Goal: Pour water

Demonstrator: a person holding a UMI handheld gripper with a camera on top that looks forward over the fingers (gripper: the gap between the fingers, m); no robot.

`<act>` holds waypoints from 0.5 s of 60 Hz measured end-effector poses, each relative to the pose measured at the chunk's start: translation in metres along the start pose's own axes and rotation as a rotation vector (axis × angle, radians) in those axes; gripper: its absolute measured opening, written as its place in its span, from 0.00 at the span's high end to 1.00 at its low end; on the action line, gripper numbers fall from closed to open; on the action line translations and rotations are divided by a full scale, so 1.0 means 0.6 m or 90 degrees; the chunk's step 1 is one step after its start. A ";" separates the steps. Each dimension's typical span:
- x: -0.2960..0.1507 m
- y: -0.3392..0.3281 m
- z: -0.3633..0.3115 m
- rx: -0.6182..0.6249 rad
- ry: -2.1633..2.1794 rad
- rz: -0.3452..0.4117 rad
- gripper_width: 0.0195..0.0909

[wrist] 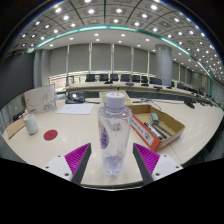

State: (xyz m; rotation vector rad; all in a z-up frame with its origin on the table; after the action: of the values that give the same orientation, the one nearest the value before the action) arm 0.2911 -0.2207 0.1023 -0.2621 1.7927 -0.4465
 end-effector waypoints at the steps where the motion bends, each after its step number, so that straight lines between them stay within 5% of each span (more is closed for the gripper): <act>1: 0.000 0.008 0.001 0.000 0.002 0.002 0.07; 8: -0.004 0.057 0.005 -0.003 0.012 0.012 0.12; 14: 0.000 0.077 0.011 0.006 0.009 0.015 0.53; 30: -0.011 0.078 0.002 0.019 -0.027 0.031 0.74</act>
State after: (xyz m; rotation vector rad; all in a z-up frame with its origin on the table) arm 0.2966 -0.1759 0.0874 -0.2057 1.7454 -0.4304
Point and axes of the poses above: the point between the fingertips, and its own axes, seen from behind it with the camera up: z to the right, x down, y forward, the way the camera looks, the point moved 1 cm from there along -y, backward, against the way the camera looks, and after that the axes turned 15 degrees about y, right-handed, at the moved point
